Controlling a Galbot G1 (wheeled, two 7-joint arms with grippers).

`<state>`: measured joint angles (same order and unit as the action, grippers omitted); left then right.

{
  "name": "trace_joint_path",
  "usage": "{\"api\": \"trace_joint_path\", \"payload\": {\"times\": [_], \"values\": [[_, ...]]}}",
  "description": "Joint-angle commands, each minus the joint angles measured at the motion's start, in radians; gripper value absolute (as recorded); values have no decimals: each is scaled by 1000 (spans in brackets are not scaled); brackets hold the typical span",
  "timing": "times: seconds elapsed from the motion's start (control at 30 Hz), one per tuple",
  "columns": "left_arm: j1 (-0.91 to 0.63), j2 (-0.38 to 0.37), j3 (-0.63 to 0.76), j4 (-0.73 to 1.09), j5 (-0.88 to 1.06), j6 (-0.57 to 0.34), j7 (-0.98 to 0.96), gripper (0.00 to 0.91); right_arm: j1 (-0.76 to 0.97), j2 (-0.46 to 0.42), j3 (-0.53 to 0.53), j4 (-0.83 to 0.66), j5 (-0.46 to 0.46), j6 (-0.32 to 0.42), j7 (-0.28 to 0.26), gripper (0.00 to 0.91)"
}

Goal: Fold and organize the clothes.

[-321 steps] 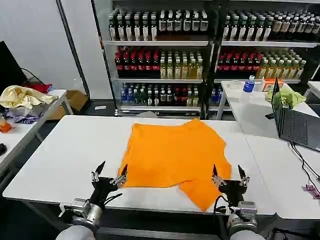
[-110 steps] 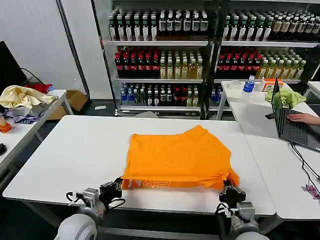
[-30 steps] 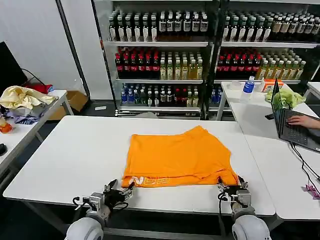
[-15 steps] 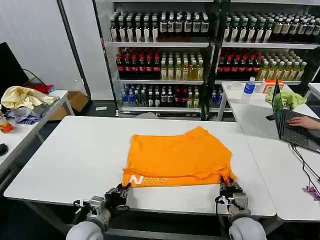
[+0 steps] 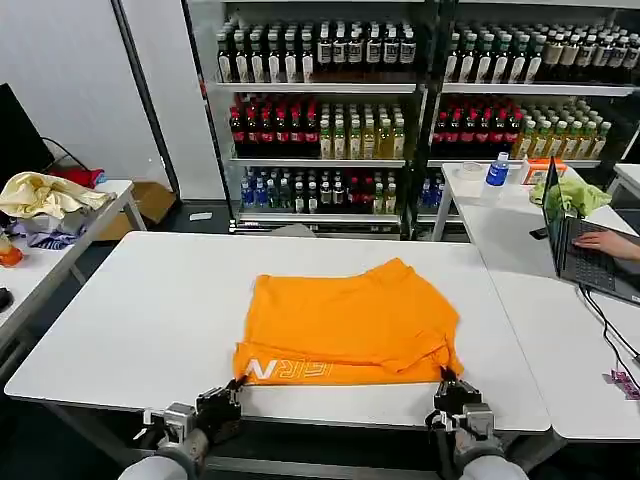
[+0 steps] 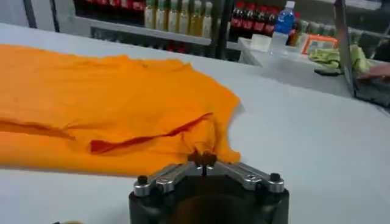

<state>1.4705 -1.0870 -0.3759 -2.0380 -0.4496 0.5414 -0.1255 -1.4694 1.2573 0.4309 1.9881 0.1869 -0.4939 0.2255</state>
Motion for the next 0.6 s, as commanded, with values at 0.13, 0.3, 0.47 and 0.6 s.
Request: {"api": "trace_joint_path", "payload": {"times": [0.13,0.3,0.47,0.6], "values": [[138,29,-91,-121,3,-4,-3,40,-234,6,19,206,-73,16,-1,0],[160,47,-122,-138,4,-4,-5,50,-281,16,10,242,-112,21,-5,30],[164,53,-136,-156,2,2,-6,907,-251,12,25,250,-119,26,2,907],[172,48,-139,-185,3,0,-8,907,-220,-8,54,258,-101,54,14,907]]}}
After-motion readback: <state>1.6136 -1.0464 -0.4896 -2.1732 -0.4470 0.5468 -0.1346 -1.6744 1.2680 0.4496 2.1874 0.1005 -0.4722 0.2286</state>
